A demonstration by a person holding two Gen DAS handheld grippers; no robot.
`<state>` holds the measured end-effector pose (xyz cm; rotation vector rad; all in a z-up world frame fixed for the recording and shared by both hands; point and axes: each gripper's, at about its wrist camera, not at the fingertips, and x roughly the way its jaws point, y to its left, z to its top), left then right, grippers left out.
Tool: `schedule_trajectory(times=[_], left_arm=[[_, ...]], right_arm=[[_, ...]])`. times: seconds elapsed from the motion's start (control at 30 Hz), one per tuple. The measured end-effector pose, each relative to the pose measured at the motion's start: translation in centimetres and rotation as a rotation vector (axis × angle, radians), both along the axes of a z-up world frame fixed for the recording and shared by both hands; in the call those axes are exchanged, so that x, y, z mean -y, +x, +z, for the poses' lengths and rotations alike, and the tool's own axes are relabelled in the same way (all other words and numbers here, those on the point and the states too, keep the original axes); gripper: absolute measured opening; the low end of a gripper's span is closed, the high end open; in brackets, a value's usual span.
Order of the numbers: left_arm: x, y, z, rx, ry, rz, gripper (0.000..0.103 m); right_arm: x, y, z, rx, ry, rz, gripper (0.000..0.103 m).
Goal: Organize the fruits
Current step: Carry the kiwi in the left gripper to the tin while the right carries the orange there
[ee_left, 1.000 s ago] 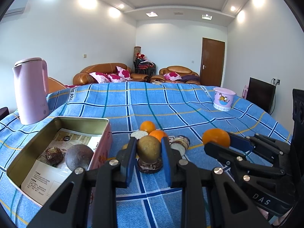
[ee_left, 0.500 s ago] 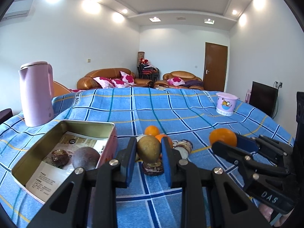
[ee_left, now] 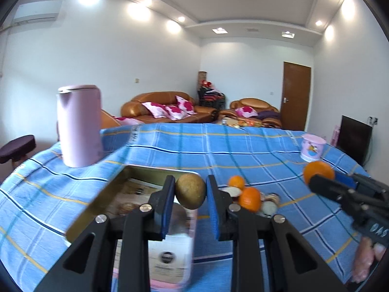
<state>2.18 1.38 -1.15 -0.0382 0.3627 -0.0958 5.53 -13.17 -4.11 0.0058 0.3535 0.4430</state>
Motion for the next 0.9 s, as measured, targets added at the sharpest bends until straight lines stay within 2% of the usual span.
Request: schedule_trajectory(times=[0.23, 0.47, 0.67, 0.9], left_arm=[[-3.7, 0.7, 0.4, -0.033, 0.002, 0.074, 0.027], [-7.0, 2.2, -0.9, -0.129, 0.004, 0.134, 0.027], [-8.2, 3.0, -2.0, -0.177, -0.006, 0.121, 0.027], [-9.2, 3.7, -2.7, -0.204, -0.009, 0.138, 0.027]], right_arm=[[-3.1, 1.0, 2.6, -0.045, 0.026, 0.080, 0.035], [-7.2, 1.9, 3.6, -0.061, 0.011, 0.163, 0.035], [-10.5, 3.2, 2.3, -0.087, -0.034, 0.209, 0.035], [-13.5, 4.6, -1.2, -0.173, -0.087, 0.237, 0.035]])
